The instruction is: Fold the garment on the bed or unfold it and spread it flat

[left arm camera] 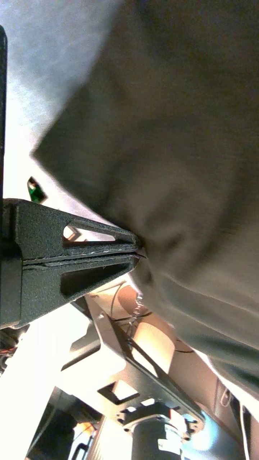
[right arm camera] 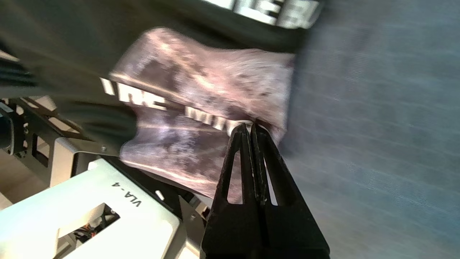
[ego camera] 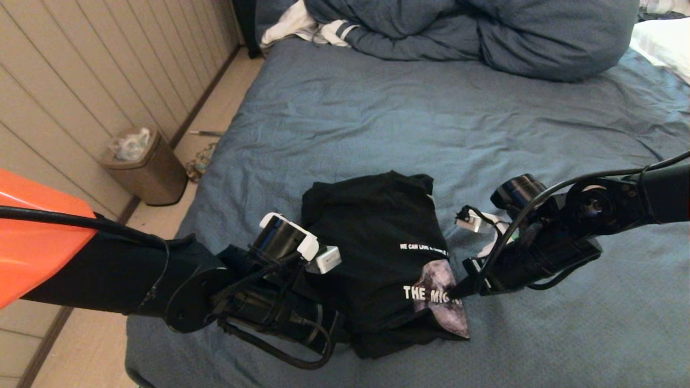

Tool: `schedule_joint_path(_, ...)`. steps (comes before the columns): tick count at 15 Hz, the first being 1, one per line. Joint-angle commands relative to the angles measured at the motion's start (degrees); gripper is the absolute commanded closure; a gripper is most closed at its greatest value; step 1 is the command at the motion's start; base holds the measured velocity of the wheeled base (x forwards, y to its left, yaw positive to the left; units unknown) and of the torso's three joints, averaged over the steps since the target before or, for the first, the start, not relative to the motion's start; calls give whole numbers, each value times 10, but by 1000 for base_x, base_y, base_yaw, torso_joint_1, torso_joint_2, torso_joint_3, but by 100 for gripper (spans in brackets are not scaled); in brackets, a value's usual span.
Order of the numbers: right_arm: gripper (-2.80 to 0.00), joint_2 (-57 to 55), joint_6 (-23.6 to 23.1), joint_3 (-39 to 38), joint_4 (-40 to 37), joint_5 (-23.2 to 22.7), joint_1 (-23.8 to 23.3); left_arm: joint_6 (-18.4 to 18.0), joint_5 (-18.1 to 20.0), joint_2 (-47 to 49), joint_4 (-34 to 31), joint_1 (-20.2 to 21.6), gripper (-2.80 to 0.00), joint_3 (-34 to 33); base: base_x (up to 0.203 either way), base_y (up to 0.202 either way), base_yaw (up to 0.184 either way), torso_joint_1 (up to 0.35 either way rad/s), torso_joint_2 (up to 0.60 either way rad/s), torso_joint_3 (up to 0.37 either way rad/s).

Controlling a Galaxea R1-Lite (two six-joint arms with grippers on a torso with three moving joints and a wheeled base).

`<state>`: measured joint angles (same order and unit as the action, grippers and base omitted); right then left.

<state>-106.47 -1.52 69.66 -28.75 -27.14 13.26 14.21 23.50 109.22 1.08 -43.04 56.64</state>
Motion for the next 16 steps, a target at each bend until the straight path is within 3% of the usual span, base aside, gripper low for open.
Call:
schedule_joint_path(1, 0, 1, -15, -4, -3, -1, -28, 1, 0, -12, 5, 0, 0, -14, 0, 0, 0, 0, 0, 0)
schedule_joint_path(7, 0, 43, -26, -12, -7, -1, -48, 2, -6, -49, 21, 2, 0, -36, 0, 0, 0, 0, 0, 0)
schedule_joint_path(11, 0, 100, -21, -3, -6, -4, -58, 20, -8, -145, 17, 23, 0, -24, 0, 0, 0, 0, 0, 0)
schedule_joint_path(14, 0, 169, -16, -4, -7, -4, -79, 25, -21, -246, -7, 60, 0, -23, 0, 0, 0, 0, 0, 0)
schedule_joint_path(16, 0, 234, 0, -12, -8, -4, -113, 23, -49, -331, -43, 118, 0, -23, 0, 0, 0, 0, 0, 0)
